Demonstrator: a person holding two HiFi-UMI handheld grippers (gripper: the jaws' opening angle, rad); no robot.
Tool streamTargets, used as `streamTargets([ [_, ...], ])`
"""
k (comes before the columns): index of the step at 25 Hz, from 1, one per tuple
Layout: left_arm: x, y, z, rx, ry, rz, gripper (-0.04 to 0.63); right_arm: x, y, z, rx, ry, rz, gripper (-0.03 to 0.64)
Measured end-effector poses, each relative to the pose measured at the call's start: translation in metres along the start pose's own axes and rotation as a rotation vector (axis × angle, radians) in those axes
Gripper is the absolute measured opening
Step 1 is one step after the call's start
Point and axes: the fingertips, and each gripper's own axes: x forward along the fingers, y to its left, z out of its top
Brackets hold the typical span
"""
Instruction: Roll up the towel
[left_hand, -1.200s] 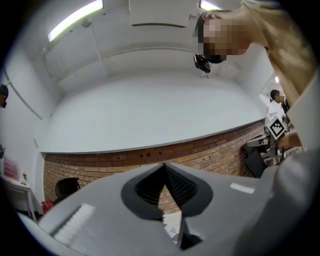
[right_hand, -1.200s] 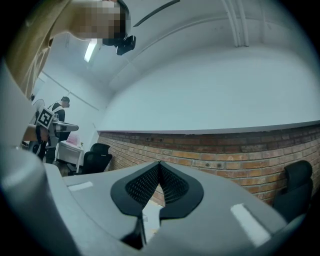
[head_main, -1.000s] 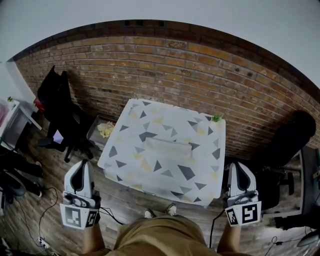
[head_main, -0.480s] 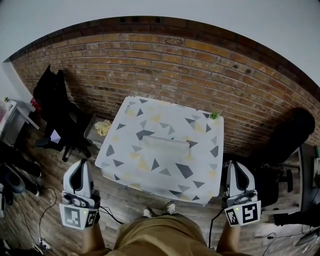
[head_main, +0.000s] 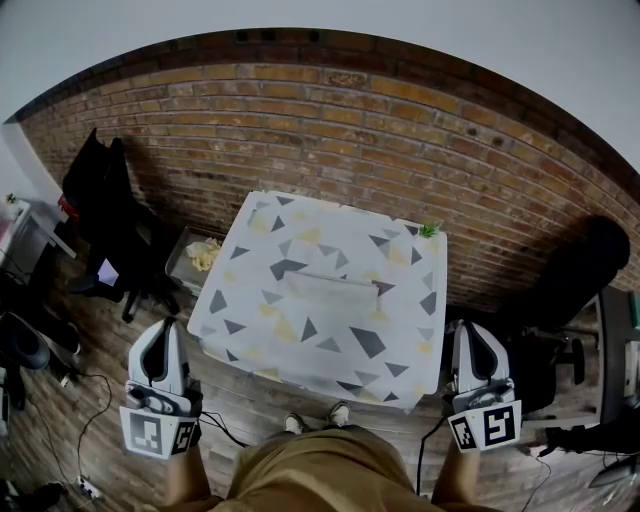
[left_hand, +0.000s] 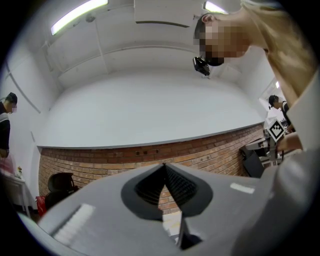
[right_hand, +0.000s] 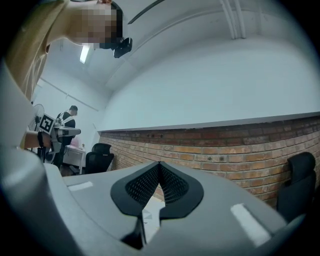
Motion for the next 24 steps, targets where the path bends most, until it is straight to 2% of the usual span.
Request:
streamTargets([
  [24, 0.040, -0.010, -0.018, -0.003, 0.017, -0.022, 0.060, 0.024, -0.019, -0.016, -0.003, 0.010, 0.001, 0.003],
])
